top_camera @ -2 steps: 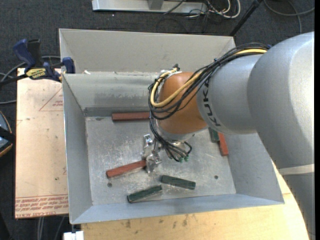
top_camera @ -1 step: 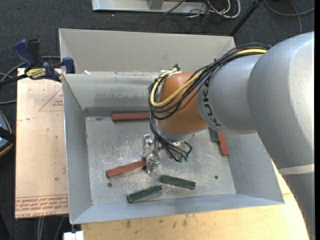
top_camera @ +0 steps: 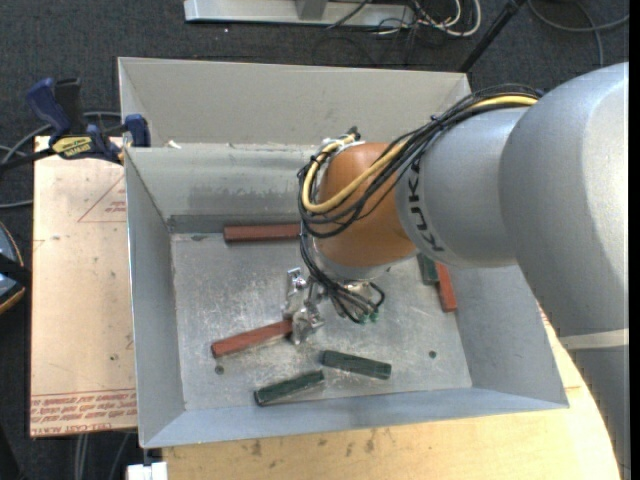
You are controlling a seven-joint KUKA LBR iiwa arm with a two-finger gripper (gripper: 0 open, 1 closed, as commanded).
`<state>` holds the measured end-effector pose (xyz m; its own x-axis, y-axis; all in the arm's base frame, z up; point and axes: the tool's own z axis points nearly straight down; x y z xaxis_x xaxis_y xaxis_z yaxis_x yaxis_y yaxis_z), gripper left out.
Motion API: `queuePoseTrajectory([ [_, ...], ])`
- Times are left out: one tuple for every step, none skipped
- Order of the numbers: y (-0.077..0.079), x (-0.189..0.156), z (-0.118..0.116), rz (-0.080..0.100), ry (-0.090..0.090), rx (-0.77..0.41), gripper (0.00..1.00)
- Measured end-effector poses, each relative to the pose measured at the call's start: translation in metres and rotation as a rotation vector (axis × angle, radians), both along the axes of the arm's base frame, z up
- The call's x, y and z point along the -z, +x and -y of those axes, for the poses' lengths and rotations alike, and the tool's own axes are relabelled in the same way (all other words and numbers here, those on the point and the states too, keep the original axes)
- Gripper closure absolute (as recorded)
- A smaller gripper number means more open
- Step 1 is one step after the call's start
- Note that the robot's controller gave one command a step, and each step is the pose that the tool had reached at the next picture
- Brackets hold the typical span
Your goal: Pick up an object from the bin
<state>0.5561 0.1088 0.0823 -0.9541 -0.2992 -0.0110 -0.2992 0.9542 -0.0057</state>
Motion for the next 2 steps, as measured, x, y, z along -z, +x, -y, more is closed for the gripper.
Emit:
queuePoseTrajectory([
  [-0.002, -0.01, -0.001, -0.01, 0.002, 0.0, 1.0],
  [-0.003, -0.027, -0.002, -0.013, 0.003, -0.001, 1.0],
])
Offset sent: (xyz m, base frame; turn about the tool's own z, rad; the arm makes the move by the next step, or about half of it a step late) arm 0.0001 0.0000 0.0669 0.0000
